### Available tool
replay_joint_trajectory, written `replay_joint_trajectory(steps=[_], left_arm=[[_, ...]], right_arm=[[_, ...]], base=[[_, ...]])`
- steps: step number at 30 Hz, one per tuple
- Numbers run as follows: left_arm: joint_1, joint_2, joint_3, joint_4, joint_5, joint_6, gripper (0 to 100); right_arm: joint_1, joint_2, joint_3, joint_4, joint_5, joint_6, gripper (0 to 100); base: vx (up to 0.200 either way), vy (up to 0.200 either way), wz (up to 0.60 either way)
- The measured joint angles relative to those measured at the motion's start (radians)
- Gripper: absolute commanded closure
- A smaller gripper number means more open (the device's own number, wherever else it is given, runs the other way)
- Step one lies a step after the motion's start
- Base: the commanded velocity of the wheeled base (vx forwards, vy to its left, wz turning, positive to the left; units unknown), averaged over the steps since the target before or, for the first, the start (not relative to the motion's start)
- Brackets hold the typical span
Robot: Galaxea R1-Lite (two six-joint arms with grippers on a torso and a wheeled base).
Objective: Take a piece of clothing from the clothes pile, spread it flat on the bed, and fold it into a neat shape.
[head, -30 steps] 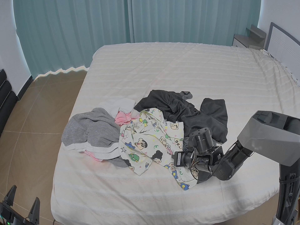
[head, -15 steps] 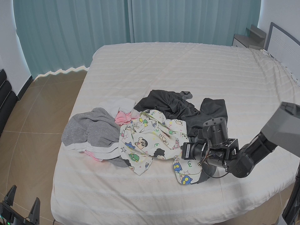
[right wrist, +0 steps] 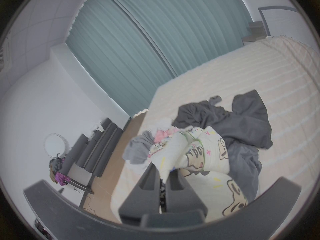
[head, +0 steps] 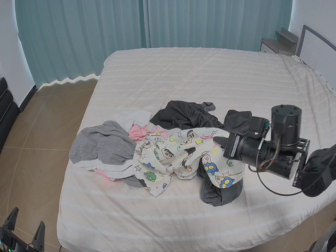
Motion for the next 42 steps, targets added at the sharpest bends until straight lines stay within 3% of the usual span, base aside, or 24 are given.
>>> replay_joint_trajectory(steps=[9,14,17,21,28,36,42], left_arm=[[0.000,0.000,-0.011,-0.015,-0.029,-0.002,0],[-0.011,0.026,-0.143,-0.007,-0.079,-0.051,0],[-0.020,0.069,-0.265,0.026,-0.149,-0.047,0],[-0.031,0.153,-0.411,0.067,-0.267,0.021,0],[-0.052,0.378,-0.449,0.110,-0.448,0.205,0],[-0.177,0.736,-0.420,0.071,-0.511,0.327,0],[-0.314,1.039,-0.406,-0.128,-0.493,0.365,0]], right_arm=[[0.052,-0.214,-0.013,0.037,0.009,-0.008,100],[0.067,-0.269,-0.042,0.057,0.015,-0.024,100],[0.074,-0.291,-0.070,0.066,0.024,-0.036,100],[0.082,-0.311,-0.114,0.078,0.041,-0.047,100],[0.109,-0.326,-0.196,0.104,0.059,-0.066,100],[0.160,-0.312,-0.293,0.121,0.063,-0.086,100],[0.197,-0.267,-0.381,0.120,0.052,-0.096,100]], base=[[0.000,0.000,0.00],[0.000,0.000,0.00],[0.000,0.000,0.00],[0.000,0.000,0.00],[0.000,0.000,0.00],[0.000,0.000,0.00],[0.000,0.000,0.00]])
